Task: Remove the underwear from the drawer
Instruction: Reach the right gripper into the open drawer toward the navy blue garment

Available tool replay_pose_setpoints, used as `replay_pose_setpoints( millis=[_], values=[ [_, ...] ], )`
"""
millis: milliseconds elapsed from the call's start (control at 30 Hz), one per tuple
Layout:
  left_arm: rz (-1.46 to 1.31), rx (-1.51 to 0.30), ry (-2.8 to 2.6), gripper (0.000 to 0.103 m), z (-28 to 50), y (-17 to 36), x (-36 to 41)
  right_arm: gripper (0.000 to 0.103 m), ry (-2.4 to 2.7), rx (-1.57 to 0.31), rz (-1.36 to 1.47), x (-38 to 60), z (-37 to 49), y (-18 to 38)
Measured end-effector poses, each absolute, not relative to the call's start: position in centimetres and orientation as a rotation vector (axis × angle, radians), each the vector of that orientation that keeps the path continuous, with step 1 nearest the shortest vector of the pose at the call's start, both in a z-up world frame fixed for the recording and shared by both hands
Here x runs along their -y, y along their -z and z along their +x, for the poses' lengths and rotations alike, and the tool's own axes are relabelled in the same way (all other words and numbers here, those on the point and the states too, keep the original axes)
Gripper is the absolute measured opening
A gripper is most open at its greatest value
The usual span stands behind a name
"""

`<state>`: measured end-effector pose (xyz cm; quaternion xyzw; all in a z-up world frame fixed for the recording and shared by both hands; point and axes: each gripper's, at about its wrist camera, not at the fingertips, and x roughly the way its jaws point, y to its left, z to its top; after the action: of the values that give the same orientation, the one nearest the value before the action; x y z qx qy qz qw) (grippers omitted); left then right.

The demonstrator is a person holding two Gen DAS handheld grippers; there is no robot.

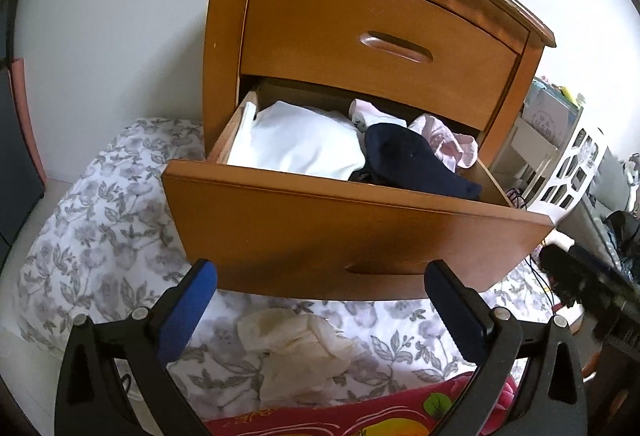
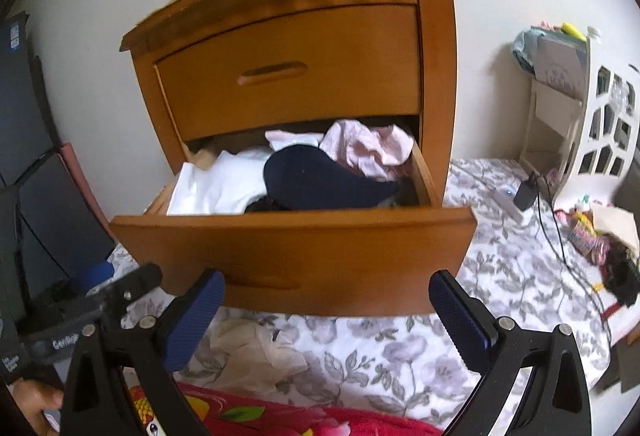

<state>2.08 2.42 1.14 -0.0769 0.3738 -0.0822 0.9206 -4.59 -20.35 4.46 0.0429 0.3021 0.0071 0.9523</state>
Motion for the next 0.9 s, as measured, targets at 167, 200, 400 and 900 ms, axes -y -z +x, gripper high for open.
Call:
replay_pose_setpoints(
  millis=[167,200,400,900],
  values=[
    [-0.152,-0.744,0.141,0.103,2.2,-1.4,-2.6,0.103,-0.007,-0.605,0.103,21.6,-3.3,-6.2],
    [-0.151,-0.748,0.140,0.103,2.2,-1.3,-2.6,0.103,-0.011,-0.609,0.103,21.9,-2.8,-6.8],
    [-0.138,-0.787,0.125,0.103,2.7,-0.4,-2.4,0.103,-0.054,-0.608,0.071,22.0,-0.8,-9.8],
    [-0.098,-0.850,0.126,0.103,3.4,0.9,-1.7,0.103,-0.125,-0.687,-0.091,19.1,7.1,-15.1]
  ],
)
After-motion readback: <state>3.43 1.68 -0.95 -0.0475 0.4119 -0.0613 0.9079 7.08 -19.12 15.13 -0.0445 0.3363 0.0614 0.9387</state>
